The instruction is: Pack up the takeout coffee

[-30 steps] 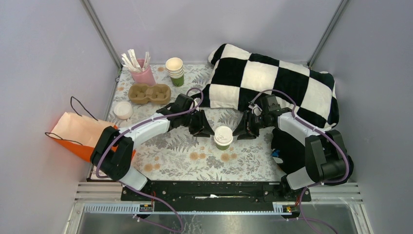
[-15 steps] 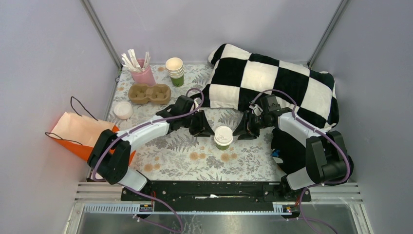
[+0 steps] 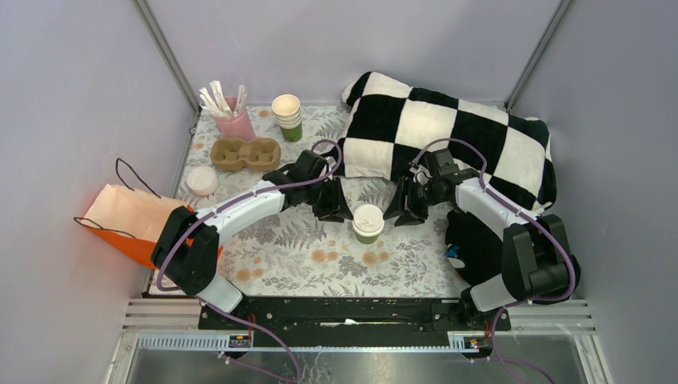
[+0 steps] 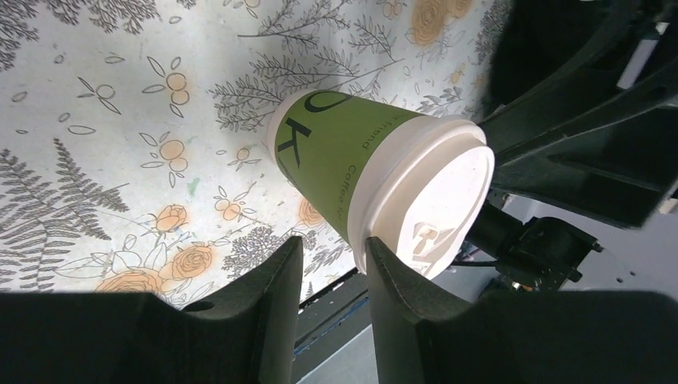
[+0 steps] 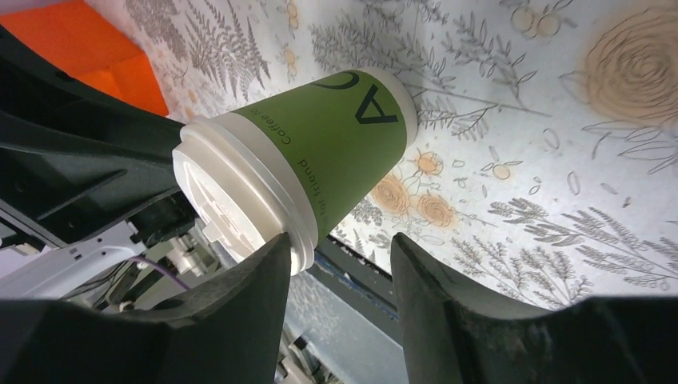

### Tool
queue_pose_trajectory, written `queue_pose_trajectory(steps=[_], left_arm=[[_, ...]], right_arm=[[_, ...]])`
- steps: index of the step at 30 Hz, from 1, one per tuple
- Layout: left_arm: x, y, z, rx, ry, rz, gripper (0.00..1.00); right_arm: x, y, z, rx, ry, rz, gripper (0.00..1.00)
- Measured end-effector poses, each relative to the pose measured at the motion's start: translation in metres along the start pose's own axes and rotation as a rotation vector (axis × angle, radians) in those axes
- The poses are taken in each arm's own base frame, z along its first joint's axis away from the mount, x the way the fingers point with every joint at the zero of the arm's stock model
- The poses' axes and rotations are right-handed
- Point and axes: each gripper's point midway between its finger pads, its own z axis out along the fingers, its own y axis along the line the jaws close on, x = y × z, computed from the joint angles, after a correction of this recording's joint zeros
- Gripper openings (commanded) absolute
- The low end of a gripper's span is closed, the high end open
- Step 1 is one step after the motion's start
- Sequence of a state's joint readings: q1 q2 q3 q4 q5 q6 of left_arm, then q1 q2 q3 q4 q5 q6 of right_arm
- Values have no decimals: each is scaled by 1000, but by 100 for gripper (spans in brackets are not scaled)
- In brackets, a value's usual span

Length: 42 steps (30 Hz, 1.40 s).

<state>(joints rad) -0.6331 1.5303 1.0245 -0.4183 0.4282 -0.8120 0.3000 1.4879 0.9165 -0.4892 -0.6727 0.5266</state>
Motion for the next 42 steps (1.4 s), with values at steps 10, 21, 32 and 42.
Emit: queue_pose_trajectory(steps=[10, 21, 32, 42], left_arm=[[-11, 8, -3, -116, -7, 15, 44], [-20, 2, -12, -139, -32, 26, 56], [-47, -21, -77, -177, -213, 99, 74], [-51, -36, -118, -130, -338, 104, 76]], right_arm=[[-22, 13, -13, 33, -67, -68, 65], [-26, -6, -26, 135, -76, -102, 94], [-14, 62, -31, 354, -99, -636, 100], [-6, 41, -8, 550, 25, -797, 100]])
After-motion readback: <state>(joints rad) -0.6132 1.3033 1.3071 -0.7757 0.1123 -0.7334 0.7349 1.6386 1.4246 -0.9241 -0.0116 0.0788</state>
